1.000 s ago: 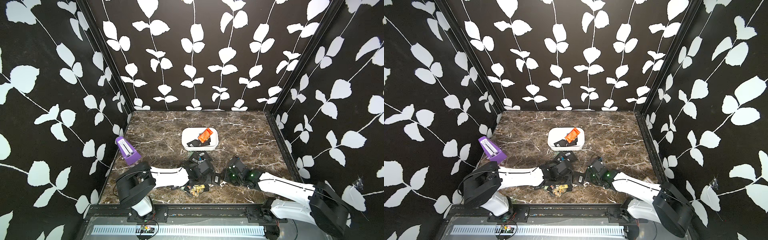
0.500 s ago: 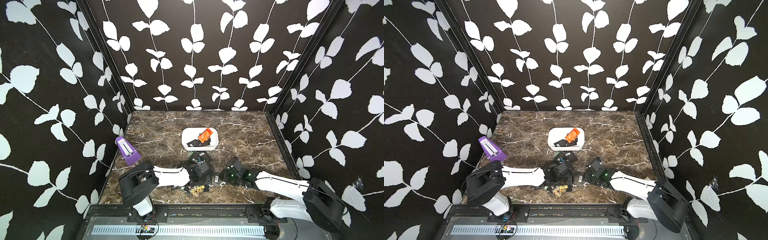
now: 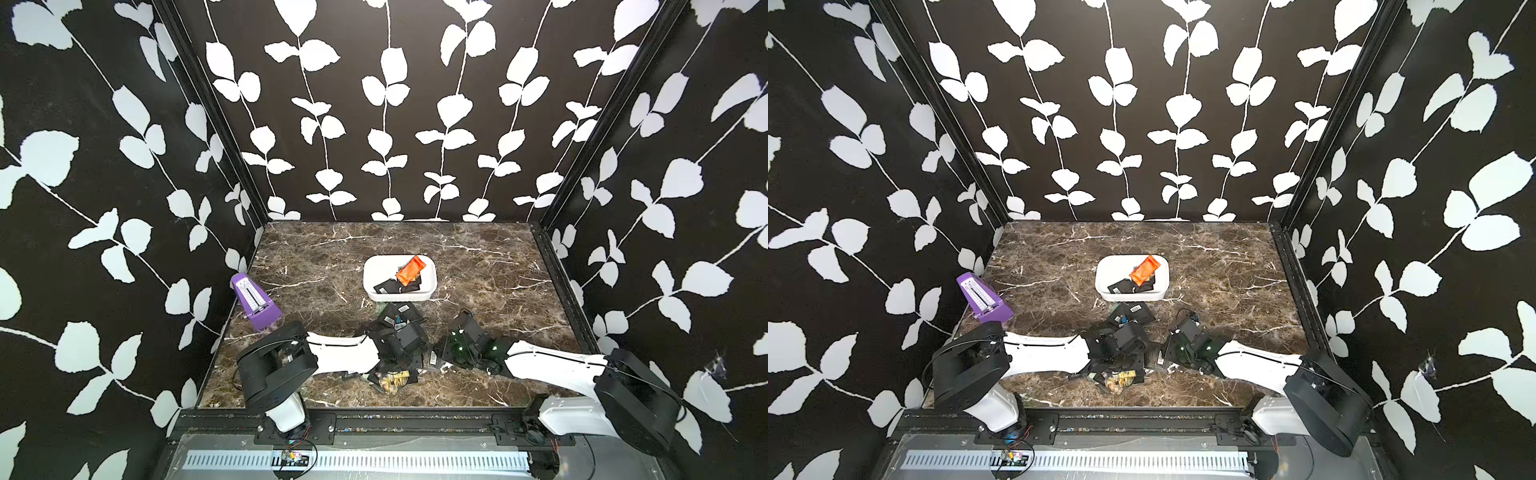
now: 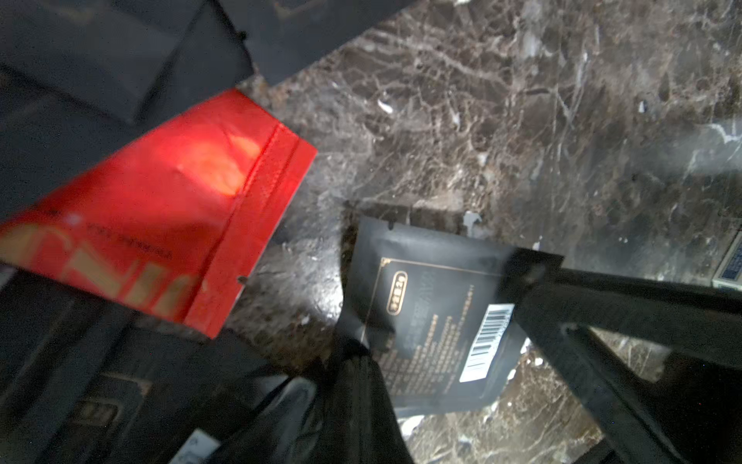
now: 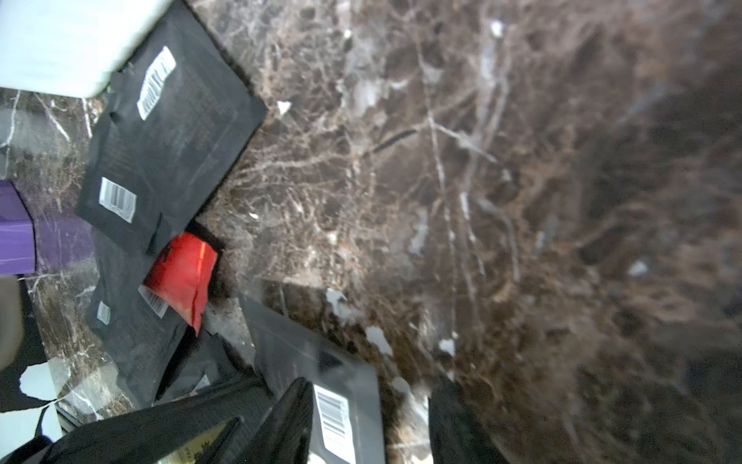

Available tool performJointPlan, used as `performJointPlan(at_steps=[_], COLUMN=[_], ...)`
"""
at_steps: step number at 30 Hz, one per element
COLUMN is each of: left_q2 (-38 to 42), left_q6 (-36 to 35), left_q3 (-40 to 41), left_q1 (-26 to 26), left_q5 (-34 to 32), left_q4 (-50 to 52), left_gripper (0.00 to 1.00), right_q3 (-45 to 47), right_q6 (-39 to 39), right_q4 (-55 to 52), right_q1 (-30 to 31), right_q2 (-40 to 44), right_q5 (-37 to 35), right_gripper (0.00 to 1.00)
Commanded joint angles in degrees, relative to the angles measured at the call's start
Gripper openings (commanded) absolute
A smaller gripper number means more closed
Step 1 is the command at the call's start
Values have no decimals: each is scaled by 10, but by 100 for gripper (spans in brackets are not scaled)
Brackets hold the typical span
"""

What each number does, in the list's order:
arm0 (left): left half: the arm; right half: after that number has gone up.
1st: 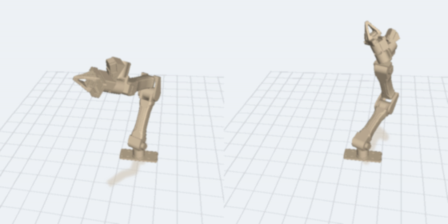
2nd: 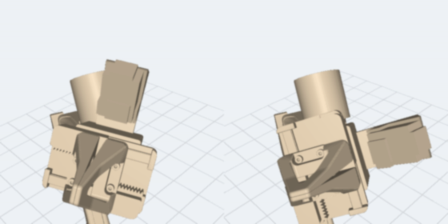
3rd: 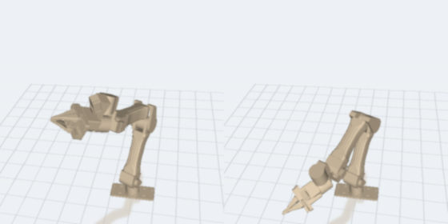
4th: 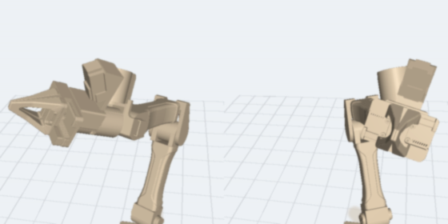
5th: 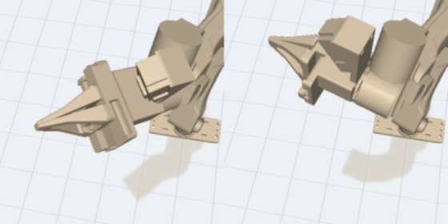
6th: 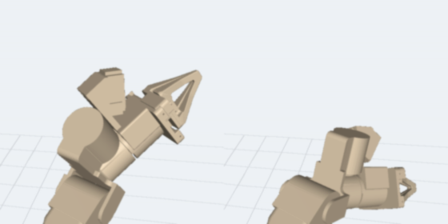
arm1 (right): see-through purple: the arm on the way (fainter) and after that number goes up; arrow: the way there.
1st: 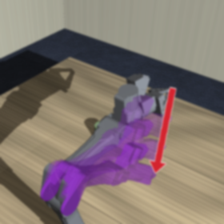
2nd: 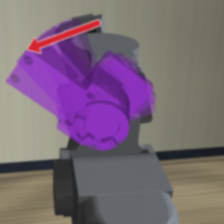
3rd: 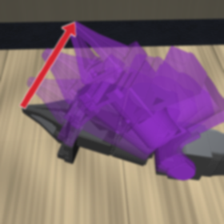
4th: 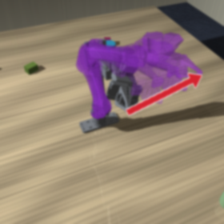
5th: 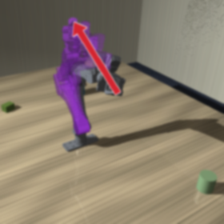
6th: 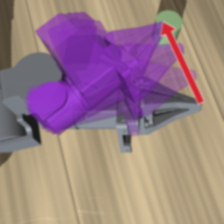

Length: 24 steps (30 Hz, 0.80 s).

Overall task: Put the tea bags into the storage box
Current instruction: Pick up the tea bag from the center of the board.

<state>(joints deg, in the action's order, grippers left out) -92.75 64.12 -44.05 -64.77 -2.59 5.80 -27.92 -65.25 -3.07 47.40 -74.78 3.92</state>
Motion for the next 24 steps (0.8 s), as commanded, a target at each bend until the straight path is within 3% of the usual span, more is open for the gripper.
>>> performJointPlan(at_steps=[1,11,24], left_q2=[-3,-3,3], left_q6=[5,4,-4], left_q3=[17,19,14], left_q1=[1,1,1], left_q5=[-2,-2,0], left_q4=[23,22,20], left_gripper=[0,0,0], right_q3=[-6,4,-10], right_q6=[4,0,17], right_q4=[14,33,4], right_q1=[5,5,6], right_q2=[-15,-30,-20], right_q5=[7,9,2], right_gripper=[46,34,0])
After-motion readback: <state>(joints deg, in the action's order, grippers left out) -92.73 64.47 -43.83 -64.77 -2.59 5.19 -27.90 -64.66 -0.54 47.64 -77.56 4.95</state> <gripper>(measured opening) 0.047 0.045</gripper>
